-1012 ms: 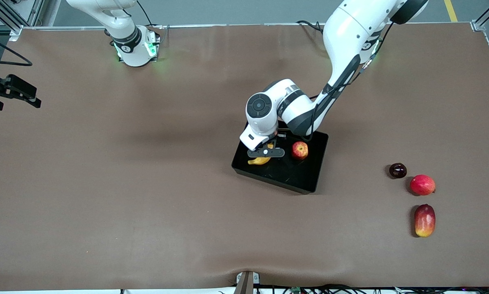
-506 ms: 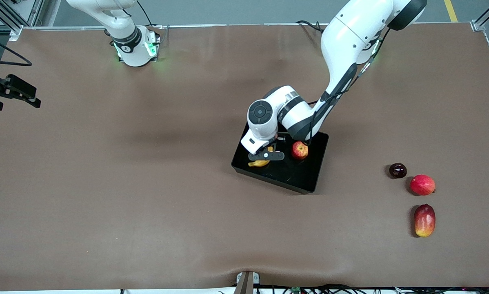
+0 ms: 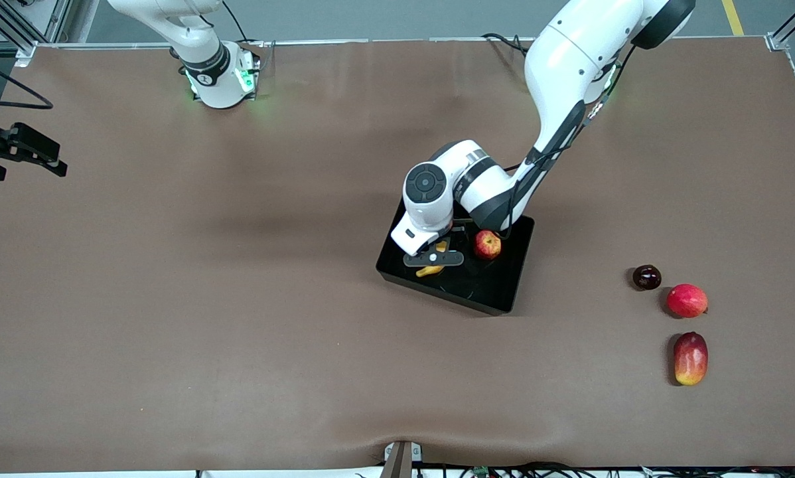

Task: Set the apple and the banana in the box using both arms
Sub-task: 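Lift the left gripper out of the box and withdraw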

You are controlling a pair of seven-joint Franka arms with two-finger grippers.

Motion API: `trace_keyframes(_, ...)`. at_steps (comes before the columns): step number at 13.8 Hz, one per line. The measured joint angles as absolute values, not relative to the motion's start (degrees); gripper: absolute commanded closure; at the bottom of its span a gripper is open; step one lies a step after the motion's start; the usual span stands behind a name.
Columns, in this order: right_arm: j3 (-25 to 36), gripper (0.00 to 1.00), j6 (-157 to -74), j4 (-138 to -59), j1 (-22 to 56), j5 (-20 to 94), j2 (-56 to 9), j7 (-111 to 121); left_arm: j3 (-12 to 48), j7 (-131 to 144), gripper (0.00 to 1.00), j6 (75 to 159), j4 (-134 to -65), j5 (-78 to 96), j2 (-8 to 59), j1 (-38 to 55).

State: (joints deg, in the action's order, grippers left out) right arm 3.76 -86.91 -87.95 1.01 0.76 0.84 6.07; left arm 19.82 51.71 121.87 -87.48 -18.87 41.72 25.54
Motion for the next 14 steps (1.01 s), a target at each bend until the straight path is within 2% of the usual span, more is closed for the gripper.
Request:
trace_keyframes(6, 3.78, 0.0, -86.92, -87.95, 1.0, 0.76, 0.84, 6.07, 19.87, 51.74, 0.0, 111.04, -80.86, -14.22, 32.96, 17.8)
trace_keyframes(14, 3.69, 0.0, -87.02, -87.95, 1.0, 0.78, 0.84, 6.08, 20.04, 37.96, 0.0, 102.53, -80.26, -11.15, 21.14, 2.13)
